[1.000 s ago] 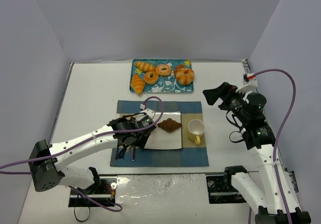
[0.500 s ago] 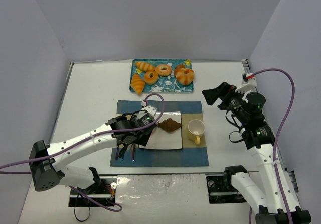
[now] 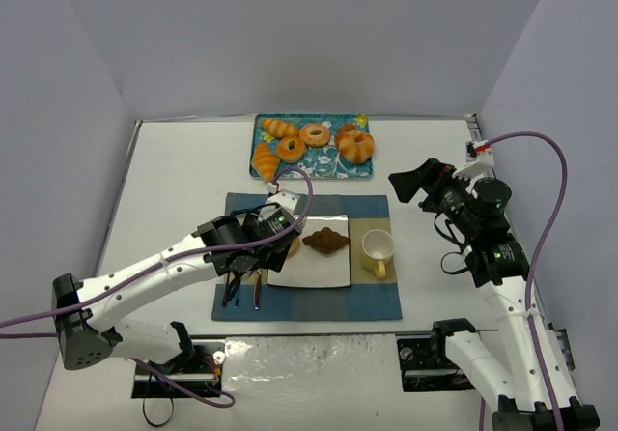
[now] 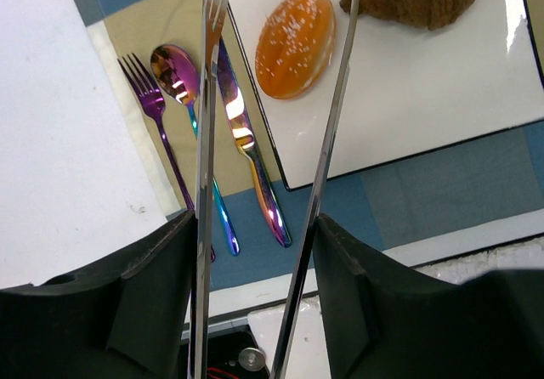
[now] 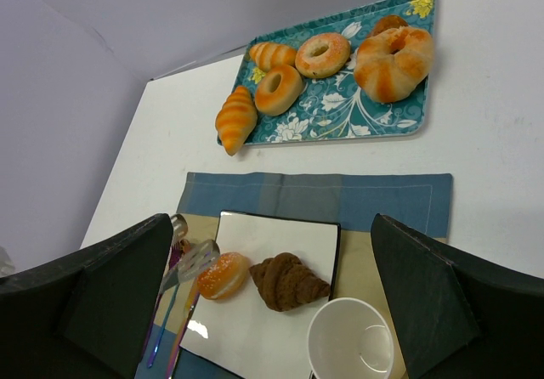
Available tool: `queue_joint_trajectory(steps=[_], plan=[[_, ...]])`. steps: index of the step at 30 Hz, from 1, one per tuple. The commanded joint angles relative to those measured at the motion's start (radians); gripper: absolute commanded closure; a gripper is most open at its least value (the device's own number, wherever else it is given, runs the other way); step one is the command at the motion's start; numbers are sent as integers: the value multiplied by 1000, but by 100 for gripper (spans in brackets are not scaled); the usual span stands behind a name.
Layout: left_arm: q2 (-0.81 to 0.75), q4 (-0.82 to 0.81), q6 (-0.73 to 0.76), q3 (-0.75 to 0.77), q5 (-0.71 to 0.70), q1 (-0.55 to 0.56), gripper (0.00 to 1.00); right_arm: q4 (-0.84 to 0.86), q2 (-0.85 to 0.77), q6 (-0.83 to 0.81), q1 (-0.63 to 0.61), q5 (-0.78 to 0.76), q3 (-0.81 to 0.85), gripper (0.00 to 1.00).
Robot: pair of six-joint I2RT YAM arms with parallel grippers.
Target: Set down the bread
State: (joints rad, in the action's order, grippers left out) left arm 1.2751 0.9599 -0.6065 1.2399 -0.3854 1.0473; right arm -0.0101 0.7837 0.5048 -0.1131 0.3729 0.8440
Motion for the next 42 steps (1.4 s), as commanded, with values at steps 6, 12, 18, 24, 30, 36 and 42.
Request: queue_joint_trajectory(steps=[6,12,18,24,30,36,42], plan=[[-1,-71,116,185,-10,-198,48,89,0,9,-14,8,28,0],[80,-142,216,272,104,-463,48,88,-14,9,-14,9,29,0],[215,-169,281,393,151,-660,48,89,-14,14,-17,19,27,0],[385,-188,329,494,180,-851,48,85,-30,12,-19,26,18,0],[557,-229,338,549,203,-990,48,79,-35,8,-17,27,12,0],[705,-289,345,562,222,-1045,47,80,-32,7,-18,30,10,0],[768,-324,329,552,255,-1084,45,74,-36,3,-19,26,3,0]])
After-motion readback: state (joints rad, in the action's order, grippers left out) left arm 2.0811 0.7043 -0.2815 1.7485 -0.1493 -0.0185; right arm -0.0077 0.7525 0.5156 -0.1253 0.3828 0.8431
